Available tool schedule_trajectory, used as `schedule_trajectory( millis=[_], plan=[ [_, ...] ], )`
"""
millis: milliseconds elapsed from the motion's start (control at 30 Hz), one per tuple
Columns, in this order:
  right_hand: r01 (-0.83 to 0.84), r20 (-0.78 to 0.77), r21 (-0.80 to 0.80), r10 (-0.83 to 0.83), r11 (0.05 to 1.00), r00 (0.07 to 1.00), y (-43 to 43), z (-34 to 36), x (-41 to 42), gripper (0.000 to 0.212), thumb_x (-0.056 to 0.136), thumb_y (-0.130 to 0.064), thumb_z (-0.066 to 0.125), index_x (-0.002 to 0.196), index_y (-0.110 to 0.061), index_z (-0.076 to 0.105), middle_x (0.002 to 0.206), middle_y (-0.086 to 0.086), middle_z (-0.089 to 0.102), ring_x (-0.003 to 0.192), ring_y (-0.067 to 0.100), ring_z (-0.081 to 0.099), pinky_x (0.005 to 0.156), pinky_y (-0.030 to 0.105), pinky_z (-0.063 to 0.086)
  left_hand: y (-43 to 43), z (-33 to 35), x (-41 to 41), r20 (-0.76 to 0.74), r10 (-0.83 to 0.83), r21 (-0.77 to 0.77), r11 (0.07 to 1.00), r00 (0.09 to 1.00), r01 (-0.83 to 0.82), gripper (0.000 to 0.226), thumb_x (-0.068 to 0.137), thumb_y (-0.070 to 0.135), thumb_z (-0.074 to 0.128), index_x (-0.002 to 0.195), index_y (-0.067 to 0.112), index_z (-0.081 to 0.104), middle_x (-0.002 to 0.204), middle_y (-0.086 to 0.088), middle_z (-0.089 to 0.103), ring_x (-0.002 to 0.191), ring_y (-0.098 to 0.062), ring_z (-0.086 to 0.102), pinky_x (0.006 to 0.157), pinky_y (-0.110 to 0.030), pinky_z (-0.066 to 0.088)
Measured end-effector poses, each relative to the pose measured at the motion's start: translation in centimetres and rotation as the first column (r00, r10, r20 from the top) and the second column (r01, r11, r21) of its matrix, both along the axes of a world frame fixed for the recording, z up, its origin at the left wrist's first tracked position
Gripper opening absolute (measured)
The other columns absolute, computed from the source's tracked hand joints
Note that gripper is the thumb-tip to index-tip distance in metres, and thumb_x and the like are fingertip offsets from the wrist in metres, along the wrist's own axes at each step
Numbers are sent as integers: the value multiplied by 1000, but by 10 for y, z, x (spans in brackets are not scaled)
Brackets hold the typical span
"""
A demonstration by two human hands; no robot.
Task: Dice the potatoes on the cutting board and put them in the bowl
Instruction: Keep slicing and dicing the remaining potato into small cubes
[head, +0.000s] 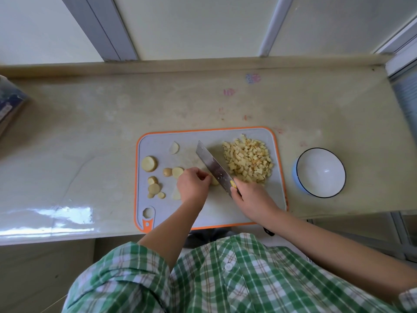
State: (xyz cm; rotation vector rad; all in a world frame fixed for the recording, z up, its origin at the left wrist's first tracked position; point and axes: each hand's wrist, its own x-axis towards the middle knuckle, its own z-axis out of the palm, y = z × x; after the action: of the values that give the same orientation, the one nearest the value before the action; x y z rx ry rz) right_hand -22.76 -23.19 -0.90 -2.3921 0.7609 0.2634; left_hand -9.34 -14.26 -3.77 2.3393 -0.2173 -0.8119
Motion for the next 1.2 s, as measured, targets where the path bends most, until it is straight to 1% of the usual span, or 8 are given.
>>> schedule_trajectory(
  millis=[167, 333, 467, 533, 733, 933, 1067, 1200],
  plan=[
    [-3, -12, -28, 3, 1000, 1000, 8, -4, 4, 19, 100, -21, 40, 82, -15, 37, 56, -2, 40, 49, 21, 40, 50, 33, 26, -1, -2, 1, -10, -6, 5, 1000, 1000, 6, 16, 78, 15, 71, 66, 22, 64, 65, 1, 68, 66, -23, 67, 68, -35, 56],
    [-4, -2, -53, 3, 999, 1000, 12, -9, 9, 14, 100, -21, 40, 87, -16, 39, 55, -4, 39, 51, 22, 44, 50, 34, 37, -2, -2, 2, -13, -8, 9, 1000, 1000, 8, 15, 79, 16, 72, 66, 21, 65, 65, -1, 68, 65, -22, 67, 70, -36, 56],
    [21, 19, -50, -21, 999, 1000, 12, -11, 10, 15, 100, -22, 40, 89, -14, 45, 54, -5, 40, 48, 19, 42, 48, 32, 30, -1, 0, 2, -2, -5, 1, 1000, 1000, 5, 17, 79, 15, 71, 65, 22, 63, 65, 0, 68, 64, -21, 67, 69, -34, 56],
    [45, 33, -28, -44, 999, 999, 8, -12, 10, 17, 100, -22, 41, 85, -15, 43, 53, -4, 39, 48, 21, 42, 48, 32, 28, -1, 1, 2, 0, -14, 1, 1000, 1000, 14, 16, 79, 15, 70, 66, 23, 63, 65, 1, 68, 64, -20, 67, 68, -31, 55],
    [41, 62, 34, -43, 999, 997, 2, -4, 6, 19, 99, -23, 41, 82, -16, 41, 56, 8, 48, 49, 27, 47, 49, 43, 34, 8, 0, -1, 13, -12, 11, 1000, 1000, 12, 6, 78, 19, 66, 73, 22, 68, 67, 3, 69, 64, -18, 67, 65, -29, 54],
    [-9, 25, -10, 9, 1000, 1000, 7, -3, 4, 22, 100, -23, 41, 80, -15, 39, 53, -1, 40, 49, 24, 42, 49, 35, 26, 5, 0, -2, -5, 25, 31, 999, 1000, -25, 8, 79, 17, 66, 71, 20, 69, 65, 2, 68, 63, -20, 67, 66, -31, 56],
    [-7, 28, -12, 7, 1000, 1000, 10, -6, 3, 19, 100, -22, 41, 82, -17, 36, 53, -2, 37, 49, 24, 40, 50, 34, 27, 3, 1, -1, -20, 28, 37, 999, 999, -27, 9, 77, 15, 65, 70, 17, 70, 62, -1, 67, 63, -22, 67, 63, -30, 55],
    [-14, 19, -30, 15, 999, 1000, 15, -10, 5, 13, 100, -22, 41, 88, -17, 39, 56, -3, 39, 51, 25, 42, 51, 32, 29, 2, -1, 1, -28, 18, 48, 999, 999, -16, 9, 76, 13, 64, 68, 12, 69, 61, -5, 67, 61, -26, 67, 64, -36, 56]
  ],
)
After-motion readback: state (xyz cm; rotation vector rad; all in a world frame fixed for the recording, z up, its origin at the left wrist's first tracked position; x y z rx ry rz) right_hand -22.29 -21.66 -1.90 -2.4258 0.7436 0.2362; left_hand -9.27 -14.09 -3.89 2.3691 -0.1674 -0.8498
